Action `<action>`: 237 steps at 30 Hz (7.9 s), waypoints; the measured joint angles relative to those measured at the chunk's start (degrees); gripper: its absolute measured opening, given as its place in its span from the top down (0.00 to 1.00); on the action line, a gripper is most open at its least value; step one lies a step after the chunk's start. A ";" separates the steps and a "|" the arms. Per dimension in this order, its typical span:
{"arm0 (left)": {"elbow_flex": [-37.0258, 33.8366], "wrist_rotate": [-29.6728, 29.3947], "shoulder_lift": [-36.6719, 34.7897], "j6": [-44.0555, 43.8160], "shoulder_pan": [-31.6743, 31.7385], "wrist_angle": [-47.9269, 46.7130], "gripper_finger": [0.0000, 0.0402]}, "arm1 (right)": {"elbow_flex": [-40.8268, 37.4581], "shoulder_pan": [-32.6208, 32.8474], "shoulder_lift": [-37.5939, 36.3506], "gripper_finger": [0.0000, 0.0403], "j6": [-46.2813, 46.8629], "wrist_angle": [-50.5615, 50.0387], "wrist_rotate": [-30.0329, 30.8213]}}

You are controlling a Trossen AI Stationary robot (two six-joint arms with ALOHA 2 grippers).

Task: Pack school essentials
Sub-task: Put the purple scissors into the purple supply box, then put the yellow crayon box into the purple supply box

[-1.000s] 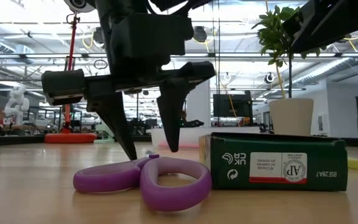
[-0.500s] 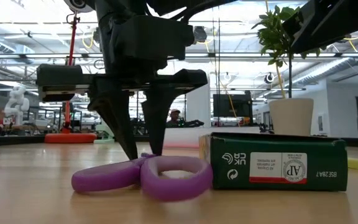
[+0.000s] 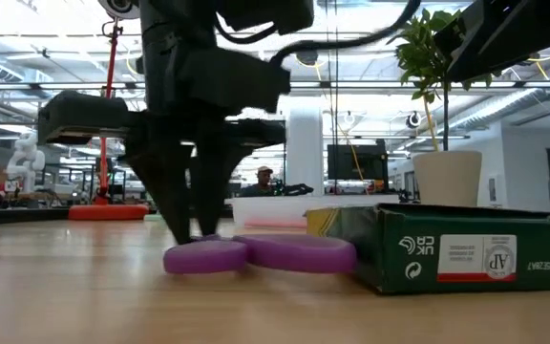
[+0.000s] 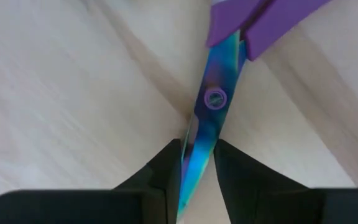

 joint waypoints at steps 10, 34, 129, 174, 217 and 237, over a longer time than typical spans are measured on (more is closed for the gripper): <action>0.65 0.33 -0.13 -5.85 -0.92 -5.41 0.76 | -0.58 0.00 0.00 0.71 -0.22 0.98 0.02; -2.22 -3.26 -0.68 -14.71 -4.24 3.76 0.44 | -2.97 -0.07 0.00 0.71 2.38 1.00 1.29; 15.83 -12.52 -0.26 -15.16 0.47 -15.65 0.83 | -2.99 1.76 -4.68 0.71 3.22 0.01 0.96; 24.28 -14.79 -0.37 -21.11 15.82 0.66 0.83 | -3.06 9.75 -15.80 0.71 5.28 -12.85 10.45; 4.82 -5.52 -0.26 -14.06 25.14 16.08 0.83 | -5.75 9.75 -15.80 0.71 8.12 -11.50 10.29; 4.76 -6.39 -0.26 -17.57 24.96 16.33 0.63 | -5.73 9.75 -15.80 0.71 7.98 -11.52 10.34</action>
